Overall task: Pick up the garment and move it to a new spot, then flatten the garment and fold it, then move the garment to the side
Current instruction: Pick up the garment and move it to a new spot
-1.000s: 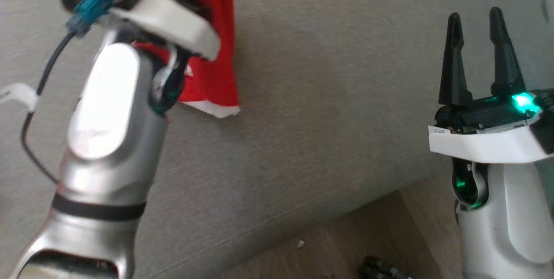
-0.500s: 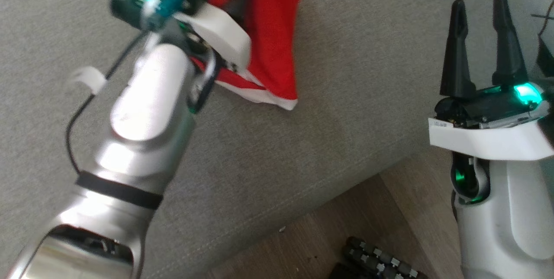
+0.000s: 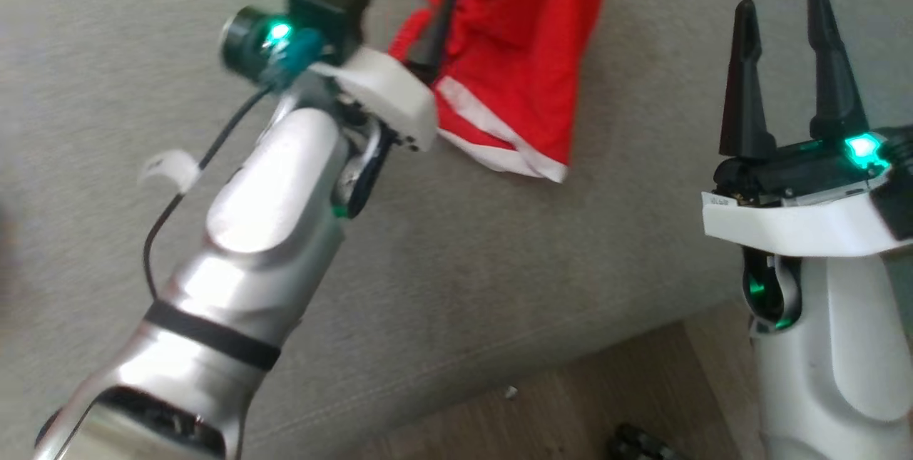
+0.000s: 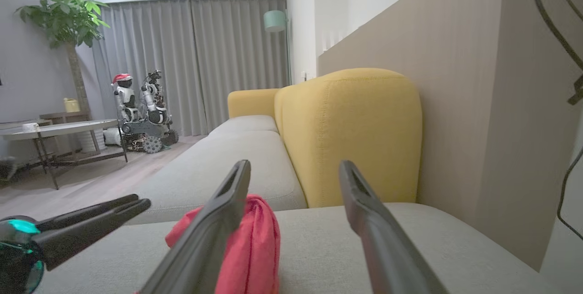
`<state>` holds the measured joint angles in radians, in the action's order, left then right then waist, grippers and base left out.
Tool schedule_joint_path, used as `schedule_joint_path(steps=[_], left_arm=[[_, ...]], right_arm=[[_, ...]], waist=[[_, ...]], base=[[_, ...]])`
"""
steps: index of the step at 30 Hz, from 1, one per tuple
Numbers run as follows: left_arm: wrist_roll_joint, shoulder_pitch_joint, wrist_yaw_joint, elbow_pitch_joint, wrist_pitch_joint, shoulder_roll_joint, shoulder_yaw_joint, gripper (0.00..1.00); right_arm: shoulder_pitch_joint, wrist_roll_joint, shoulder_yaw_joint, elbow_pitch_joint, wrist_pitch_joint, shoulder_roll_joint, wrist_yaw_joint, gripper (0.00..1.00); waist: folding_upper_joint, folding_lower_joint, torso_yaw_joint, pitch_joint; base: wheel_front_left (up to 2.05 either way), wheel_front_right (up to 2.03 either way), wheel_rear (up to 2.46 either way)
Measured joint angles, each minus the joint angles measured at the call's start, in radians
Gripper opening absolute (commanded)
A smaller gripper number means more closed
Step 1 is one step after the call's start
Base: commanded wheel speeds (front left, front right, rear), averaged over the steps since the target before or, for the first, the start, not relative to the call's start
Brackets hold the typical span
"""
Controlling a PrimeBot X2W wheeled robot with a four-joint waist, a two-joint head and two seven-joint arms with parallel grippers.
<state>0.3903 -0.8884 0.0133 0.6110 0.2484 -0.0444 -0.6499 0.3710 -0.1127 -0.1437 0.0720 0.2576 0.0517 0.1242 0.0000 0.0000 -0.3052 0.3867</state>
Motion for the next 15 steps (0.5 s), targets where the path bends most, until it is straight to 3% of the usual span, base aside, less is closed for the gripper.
schedule_joint_path(steps=[6,15], left_arm=[[0.008,0.133,0.049,-0.112,0.006,-0.044,0.095,1.0],[-0.04,0.504,0.067,-0.308,0.007,-0.076,0.221,1.0]], right_arm=[[-0.021,0.084,0.003,0.039,0.0,0.0,0.0,1.0],[-0.144,0.107,0.055,0.09,0.0,0.0,0.0,1.0]], waist=[[0.0,0.0,0.094,-0.057],[0.0,-0.0001,0.229,-0.171]], base=[[0.0,0.0,0.0],[0.0,0.0,0.0]])
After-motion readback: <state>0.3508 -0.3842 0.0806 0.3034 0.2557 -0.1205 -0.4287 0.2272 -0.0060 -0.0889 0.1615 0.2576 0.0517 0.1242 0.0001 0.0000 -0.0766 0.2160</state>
